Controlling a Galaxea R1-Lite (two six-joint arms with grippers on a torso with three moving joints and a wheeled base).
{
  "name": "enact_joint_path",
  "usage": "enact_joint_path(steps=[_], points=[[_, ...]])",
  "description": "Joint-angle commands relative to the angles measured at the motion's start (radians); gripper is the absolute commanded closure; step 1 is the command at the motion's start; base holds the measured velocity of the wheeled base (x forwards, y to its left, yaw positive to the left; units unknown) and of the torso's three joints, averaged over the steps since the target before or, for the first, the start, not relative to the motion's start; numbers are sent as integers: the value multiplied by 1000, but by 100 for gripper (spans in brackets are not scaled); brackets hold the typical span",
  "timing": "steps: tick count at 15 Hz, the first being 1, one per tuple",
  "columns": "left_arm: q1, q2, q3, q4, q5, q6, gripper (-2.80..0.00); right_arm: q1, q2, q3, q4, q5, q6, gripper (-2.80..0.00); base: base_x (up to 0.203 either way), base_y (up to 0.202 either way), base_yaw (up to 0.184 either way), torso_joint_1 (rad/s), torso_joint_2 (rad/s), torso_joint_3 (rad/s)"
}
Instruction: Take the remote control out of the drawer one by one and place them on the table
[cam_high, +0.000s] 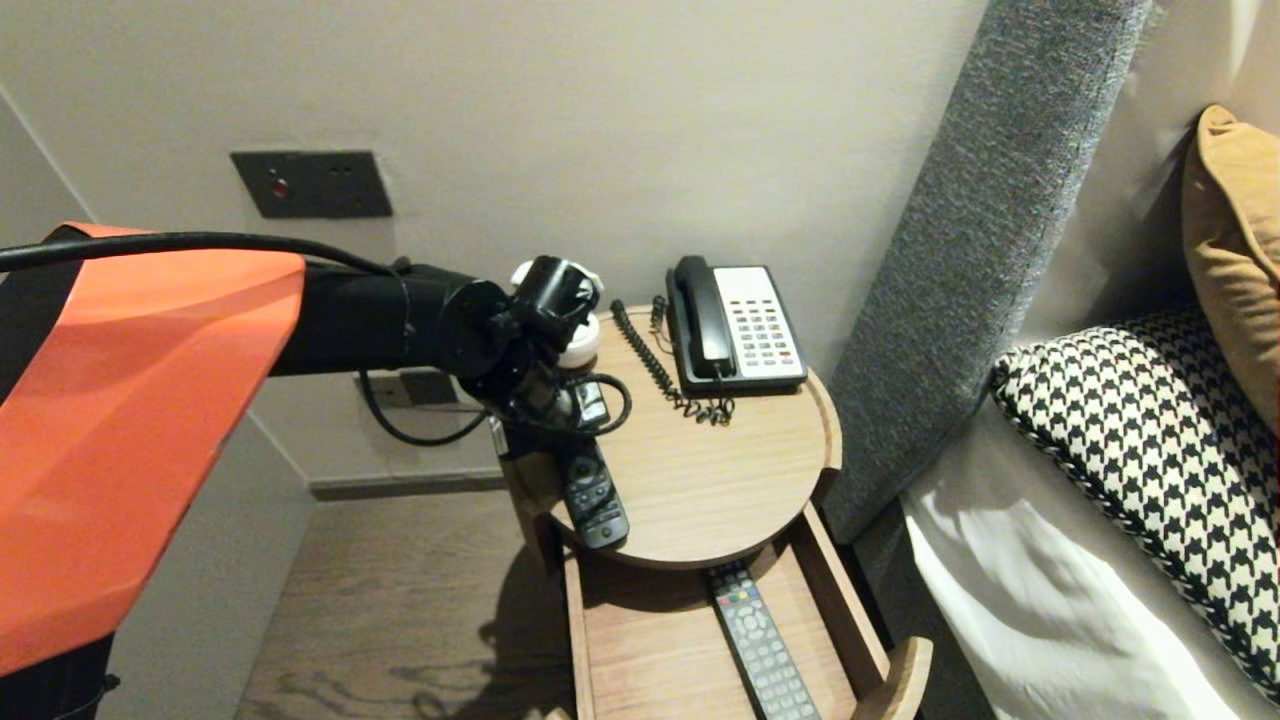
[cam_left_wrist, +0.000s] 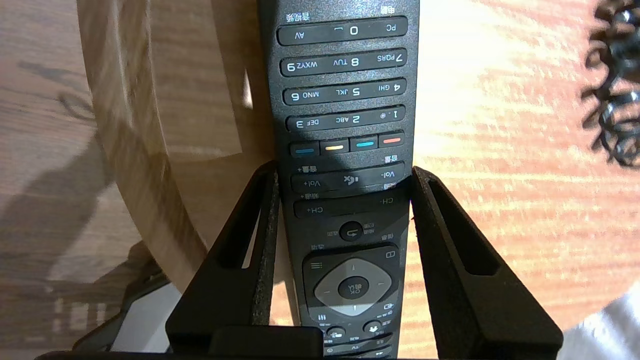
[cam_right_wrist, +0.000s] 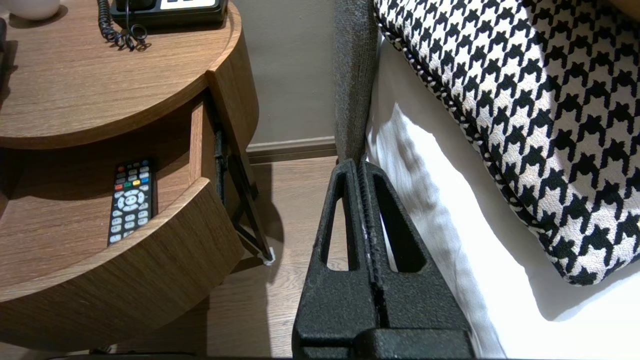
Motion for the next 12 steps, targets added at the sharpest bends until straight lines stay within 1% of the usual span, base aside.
enact_joint_path(steps=[1,12], points=[[0,23,-18,3,3,-3,0,0,1,40,-1,0,2,0,0,0,0,0,0,0],[6,47,-46,17,5,-1,0,0,1,40,-2,0,0,0,0,0,0,0,0,0]])
